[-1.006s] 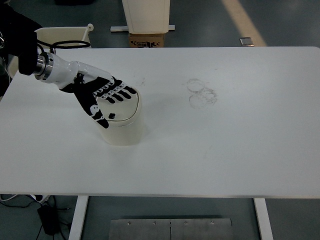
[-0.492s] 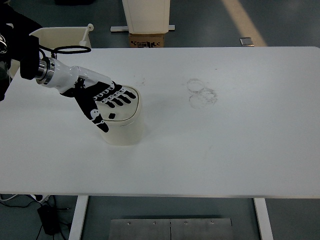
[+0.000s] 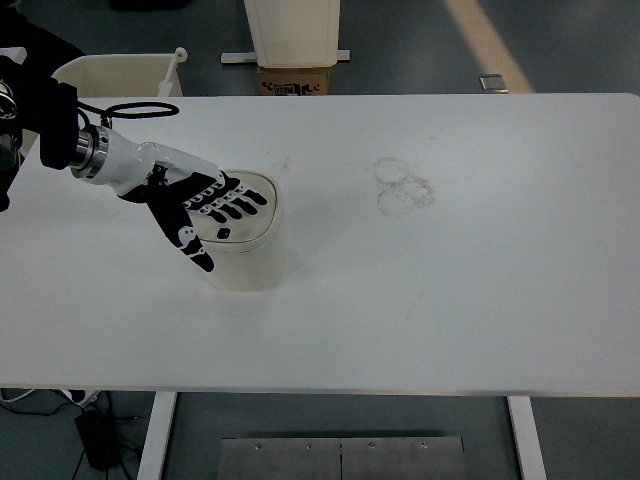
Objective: Open trash can
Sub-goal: 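Lift the left hand upward, flipping the lid open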
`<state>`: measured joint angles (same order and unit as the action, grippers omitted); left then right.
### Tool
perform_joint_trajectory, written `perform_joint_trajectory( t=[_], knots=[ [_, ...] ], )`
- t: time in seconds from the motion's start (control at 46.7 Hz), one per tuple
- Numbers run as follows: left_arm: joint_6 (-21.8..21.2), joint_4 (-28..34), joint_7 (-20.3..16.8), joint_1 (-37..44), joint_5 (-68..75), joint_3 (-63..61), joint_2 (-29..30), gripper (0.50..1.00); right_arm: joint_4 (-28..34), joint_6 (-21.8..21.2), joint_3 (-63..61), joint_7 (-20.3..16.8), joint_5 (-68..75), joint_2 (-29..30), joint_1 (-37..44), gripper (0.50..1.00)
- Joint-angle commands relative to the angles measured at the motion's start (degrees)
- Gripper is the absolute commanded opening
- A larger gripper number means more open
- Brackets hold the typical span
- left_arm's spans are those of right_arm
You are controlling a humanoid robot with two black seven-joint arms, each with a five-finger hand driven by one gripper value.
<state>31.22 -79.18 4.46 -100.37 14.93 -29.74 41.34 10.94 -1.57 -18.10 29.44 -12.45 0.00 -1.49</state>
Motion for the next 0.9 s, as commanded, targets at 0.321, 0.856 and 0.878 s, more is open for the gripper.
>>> perform_joint_trajectory(
  t=[0.321,0.856,0.878],
  knots=[
    [0.2,0.2,-0.2,-5.0,-1.0,4.1,0.9,1.000,0.0,0.0,0.0,0.0,0.0,0.0,0.0,0.991],
    [-3.8,1.9,-0.9,0.1,-7.8,18.6,5.9,1.000,0.0,0.0,0.0,0.0,-0.1,0.0,0.1,0.991],
    [-4.0,2.3,-0.9,0.3,-8.3,19.1,6.1,1.000,0.0,0.0,0.0,0.0,-0.2,0.0,0.1,0.991]
  ],
)
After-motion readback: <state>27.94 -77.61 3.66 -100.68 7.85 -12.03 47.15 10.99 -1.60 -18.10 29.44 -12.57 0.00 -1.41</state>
